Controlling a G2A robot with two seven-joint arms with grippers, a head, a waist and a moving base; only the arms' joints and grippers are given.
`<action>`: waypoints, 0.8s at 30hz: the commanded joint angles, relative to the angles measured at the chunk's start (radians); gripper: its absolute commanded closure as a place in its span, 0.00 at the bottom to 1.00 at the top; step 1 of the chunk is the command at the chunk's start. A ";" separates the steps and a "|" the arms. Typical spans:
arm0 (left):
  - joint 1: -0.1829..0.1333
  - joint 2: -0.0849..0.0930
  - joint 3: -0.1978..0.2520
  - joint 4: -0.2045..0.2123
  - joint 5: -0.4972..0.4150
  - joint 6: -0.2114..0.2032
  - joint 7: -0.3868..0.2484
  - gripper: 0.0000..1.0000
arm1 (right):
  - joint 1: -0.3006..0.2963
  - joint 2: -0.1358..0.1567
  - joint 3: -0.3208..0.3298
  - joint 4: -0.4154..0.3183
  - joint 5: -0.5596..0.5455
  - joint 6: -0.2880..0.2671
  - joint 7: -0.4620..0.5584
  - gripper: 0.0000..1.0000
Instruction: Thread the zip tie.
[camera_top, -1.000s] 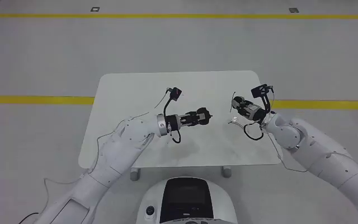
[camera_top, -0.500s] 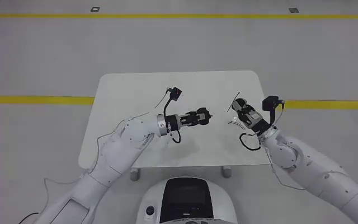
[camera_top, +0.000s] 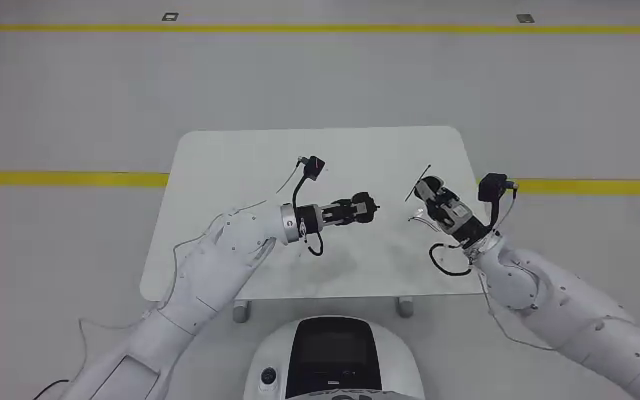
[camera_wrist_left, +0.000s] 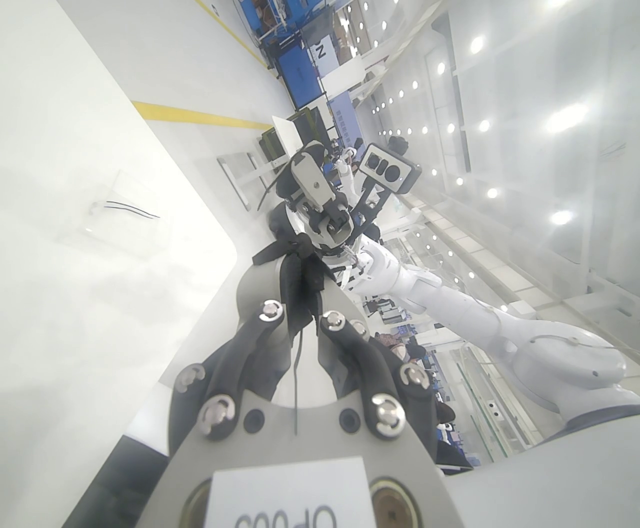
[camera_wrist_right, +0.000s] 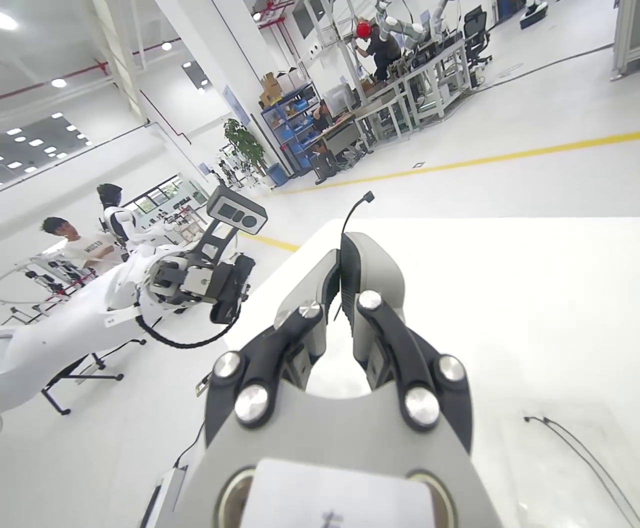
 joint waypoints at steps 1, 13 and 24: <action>0.000 0.000 0.000 0.000 0.000 0.000 0.000 1.00 | 0.000 0.000 0.000 0.000 0.000 0.000 0.001 1.00; 0.000 0.000 0.000 0.000 0.000 0.000 0.000 1.00 | -0.076 -0.020 0.036 -0.046 -0.125 0.027 -0.227 1.00; 0.000 0.000 0.000 0.000 0.000 0.000 0.000 1.00 | -0.180 -0.069 0.043 -0.064 -0.250 0.061 -0.445 1.00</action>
